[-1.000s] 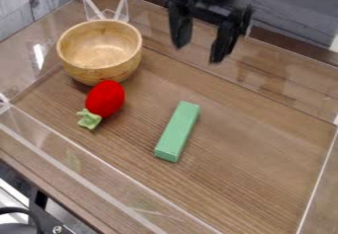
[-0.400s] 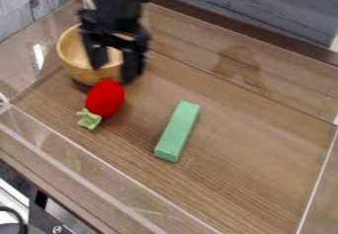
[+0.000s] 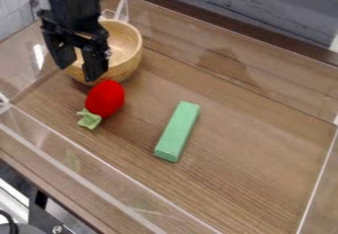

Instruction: Move the red object to the right side of the table

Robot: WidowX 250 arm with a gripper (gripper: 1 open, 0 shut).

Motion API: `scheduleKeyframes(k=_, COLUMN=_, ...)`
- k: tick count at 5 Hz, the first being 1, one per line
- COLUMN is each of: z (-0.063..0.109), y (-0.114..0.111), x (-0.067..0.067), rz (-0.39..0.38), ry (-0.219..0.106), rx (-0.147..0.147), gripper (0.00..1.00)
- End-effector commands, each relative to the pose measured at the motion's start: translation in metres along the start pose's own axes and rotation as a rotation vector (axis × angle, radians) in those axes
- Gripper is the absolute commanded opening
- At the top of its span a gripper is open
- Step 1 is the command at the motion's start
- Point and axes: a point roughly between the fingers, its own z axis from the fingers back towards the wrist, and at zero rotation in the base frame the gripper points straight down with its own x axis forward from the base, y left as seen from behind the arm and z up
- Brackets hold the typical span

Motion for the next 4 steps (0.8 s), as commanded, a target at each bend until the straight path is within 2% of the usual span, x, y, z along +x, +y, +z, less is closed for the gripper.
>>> scheduleKeyframes(k=1, z=-0.004, y=0.005, x=0.004, rz=0.012, ry=-0.020, rx=0.003, gripper=1.00)
scheduleKeyframes(k=4, z=-0.032, y=0.010, x=0.013, rz=0.034, ry=-0.017, rx=-0.014, gripper=1.00)
